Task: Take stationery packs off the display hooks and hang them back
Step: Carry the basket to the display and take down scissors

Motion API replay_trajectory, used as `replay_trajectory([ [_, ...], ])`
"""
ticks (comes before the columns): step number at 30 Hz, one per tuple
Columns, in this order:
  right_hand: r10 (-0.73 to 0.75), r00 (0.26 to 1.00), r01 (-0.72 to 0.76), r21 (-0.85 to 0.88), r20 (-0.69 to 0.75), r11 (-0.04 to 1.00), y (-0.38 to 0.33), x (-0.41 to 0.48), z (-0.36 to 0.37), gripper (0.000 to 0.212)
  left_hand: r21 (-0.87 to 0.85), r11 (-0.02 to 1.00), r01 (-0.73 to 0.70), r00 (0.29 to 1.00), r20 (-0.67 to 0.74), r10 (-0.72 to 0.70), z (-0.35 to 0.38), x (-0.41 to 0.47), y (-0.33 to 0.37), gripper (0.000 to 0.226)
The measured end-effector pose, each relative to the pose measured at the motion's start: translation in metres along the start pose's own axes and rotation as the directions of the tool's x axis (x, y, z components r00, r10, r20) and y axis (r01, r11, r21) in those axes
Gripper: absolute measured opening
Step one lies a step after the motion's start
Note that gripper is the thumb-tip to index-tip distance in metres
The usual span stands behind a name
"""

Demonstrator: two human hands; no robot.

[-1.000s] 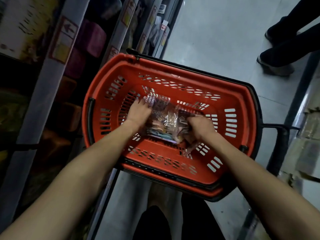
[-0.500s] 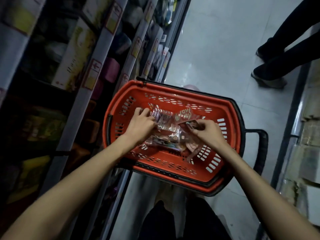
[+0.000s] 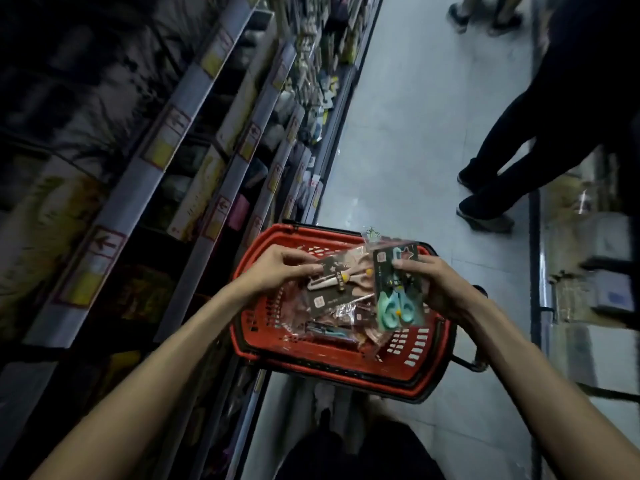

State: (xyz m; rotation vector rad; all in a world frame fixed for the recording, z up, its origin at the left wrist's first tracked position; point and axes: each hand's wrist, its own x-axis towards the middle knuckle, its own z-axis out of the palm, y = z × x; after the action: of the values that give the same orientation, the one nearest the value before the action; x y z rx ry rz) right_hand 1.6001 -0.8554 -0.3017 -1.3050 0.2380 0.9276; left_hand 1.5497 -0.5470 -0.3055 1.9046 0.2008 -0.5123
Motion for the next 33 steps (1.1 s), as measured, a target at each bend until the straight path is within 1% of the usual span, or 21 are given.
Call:
replay_trajectory([
  [3, -0.063, 0.998, 0.063, 0.092, -0.003, 0.994, 0.0, -0.023, 0.01, 0.031, 0.024, 1.0, 0.011, 0.994, 0.106, -0.013, -0.003, -0.002, 0.025, 0.019],
  [5, -0.115, 0.99, 0.124, 0.124, -0.082, 0.984, 0.003, -0.037, 0.017, 0.035, 0.039, 0.999, -0.029, 0.99, 0.143, 0.023, -0.004, -0.003, 0.043, 0.021],
  [6, -0.138, 0.981, 0.156, 0.142, -0.134, 0.977, 0.003, -0.044, 0.021, 0.036, 0.016, 0.999, -0.04, 0.989, 0.144, 0.038, -0.005, -0.004, 0.052, 0.021],
  [7, -0.161, 0.969, 0.191, 0.159, -0.186, 0.968, 0.004, -0.051, 0.025, 0.035, -0.035, 0.998, -0.044, 0.99, 0.134, 0.049, -0.005, -0.005, 0.058, 0.023],
  [9, -0.203, 0.939, 0.262, 0.193, -0.278, 0.946, 0.003, -0.066, 0.033, 0.03, -0.216, 0.976, -0.038, 0.994, 0.09, 0.058, -0.005, -0.008, 0.068, 0.034],
  [10, -0.223, 0.922, 0.298, 0.213, -0.316, 0.931, 0.002, -0.073, 0.036, 0.029, -0.331, 0.944, -0.02, 0.996, 0.073, 0.046, -0.003, -0.01, 0.07, 0.044],
  [12, -0.268, 0.887, 0.38, 0.263, -0.377, 0.887, 0.001, -0.088, 0.042, 0.029, -0.564, 0.825, 0.03, 0.998, 0.064, 0.008, 0.007, -0.016, 0.069, 0.062],
  [14, -0.305, 0.849, 0.466, 0.338, -0.432, 0.818, 0.002, -0.101, 0.046, 0.025, -0.712, 0.698, 0.081, 0.996, 0.09, -0.024, 0.026, -0.027, 0.068, 0.062],
  [15, -0.314, 0.828, 0.502, 0.366, -0.465, 0.783, 0.003, -0.106, 0.047, 0.026, -0.754, 0.65, 0.101, 0.994, 0.109, -0.028, 0.038, -0.034, 0.067, 0.062],
  [17, -0.311, 0.789, 0.552, 0.389, -0.529, 0.738, 0.007, -0.115, 0.051, 0.025, -0.802, 0.586, 0.115, 0.992, 0.127, -0.02, 0.061, -0.044, 0.07, 0.056],
  [19, -0.305, 0.756, 0.581, 0.377, -0.579, 0.722, 0.012, -0.123, 0.052, 0.02, -0.842, 0.53, 0.098, 0.994, 0.108, -0.013, 0.082, -0.049, 0.078, 0.049],
  [20, -0.3, 0.743, 0.59, 0.376, -0.598, 0.714, 0.014, -0.126, 0.053, 0.02, -0.86, 0.502, 0.092, 0.995, 0.096, -0.017, 0.091, -0.051, 0.085, 0.049],
  [22, -0.286, 0.715, 0.606, 0.362, -0.638, 0.709, 0.019, -0.135, 0.051, 0.027, -0.885, 0.458, 0.085, 0.996, 0.089, -0.013, 0.107, -0.053, 0.099, 0.048],
  [24, -0.289, 0.683, 0.621, 0.324, -0.671, 0.714, 0.026, -0.148, 0.049, 0.031, -0.886, 0.457, 0.079, 0.996, 0.089, 0.001, 0.121, -0.056, 0.113, 0.042],
  [26, -0.301, 0.645, 0.63, 0.266, -0.702, 0.73, 0.033, -0.164, 0.046, 0.029, -0.867, 0.493, 0.064, 0.997, 0.074, 0.0, 0.135, -0.059, 0.128, 0.031],
  [28, -0.32, 0.591, 0.643, 0.194, -0.74, 0.741, 0.041, -0.185, 0.041, 0.029, -0.839, 0.543, 0.045, 0.997, 0.068, 0.022, 0.149, -0.062, 0.145, 0.024],
  [30, -0.332, 0.528, 0.655, 0.127, -0.782, 0.745, 0.048, -0.212, 0.033, 0.029, -0.785, 0.62, 0.008, 0.994, 0.074, 0.082, 0.164, -0.069, 0.163, 0.019],
  [32, -0.339, 0.464, 0.669, 0.073, -0.818, 0.739, 0.056, -0.245, 0.023, 0.026, -0.695, 0.715, -0.08, 0.979, 0.081, 0.189, 0.179, -0.079, 0.181, 0.014],
  [33, -0.341, 0.428, 0.677, 0.047, -0.837, 0.734, 0.06, -0.263, 0.017, 0.024, -0.644, 0.754, -0.129, 0.965, 0.094, 0.245, 0.187, -0.086, 0.189, 0.015],
])
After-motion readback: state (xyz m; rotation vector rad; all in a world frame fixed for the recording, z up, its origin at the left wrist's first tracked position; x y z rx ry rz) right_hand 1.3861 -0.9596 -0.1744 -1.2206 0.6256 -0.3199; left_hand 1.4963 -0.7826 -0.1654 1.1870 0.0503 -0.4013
